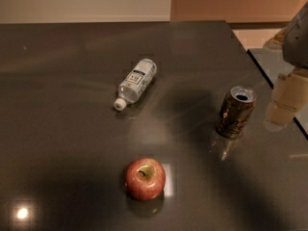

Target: Move orange can near apple

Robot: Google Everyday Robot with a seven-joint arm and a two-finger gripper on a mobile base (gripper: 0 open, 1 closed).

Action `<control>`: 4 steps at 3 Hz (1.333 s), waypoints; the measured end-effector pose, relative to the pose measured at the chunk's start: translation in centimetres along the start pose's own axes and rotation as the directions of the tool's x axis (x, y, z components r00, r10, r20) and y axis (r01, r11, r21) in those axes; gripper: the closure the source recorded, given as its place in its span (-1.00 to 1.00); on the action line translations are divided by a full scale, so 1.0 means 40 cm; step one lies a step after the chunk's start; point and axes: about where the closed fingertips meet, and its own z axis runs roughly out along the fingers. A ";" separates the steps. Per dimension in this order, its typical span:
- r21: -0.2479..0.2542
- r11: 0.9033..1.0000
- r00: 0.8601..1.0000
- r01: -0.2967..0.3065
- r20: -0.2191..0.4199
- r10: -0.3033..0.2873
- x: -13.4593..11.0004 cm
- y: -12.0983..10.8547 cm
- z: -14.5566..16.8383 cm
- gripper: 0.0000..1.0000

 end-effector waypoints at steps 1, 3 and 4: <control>0.000 1.000 1.000 0.000 0.000 0.000 0.000 0.000 0.000 -1.00; -0.023 1.000 0.997 0.006 0.074 -0.004 -0.005 -0.020 0.043 -1.00; -0.046 0.999 0.991 0.008 0.134 -0.002 -0.008 -0.031 0.098 -1.00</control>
Offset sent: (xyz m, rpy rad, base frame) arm 0.0067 0.0006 -0.0069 0.0353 0.0183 0.0253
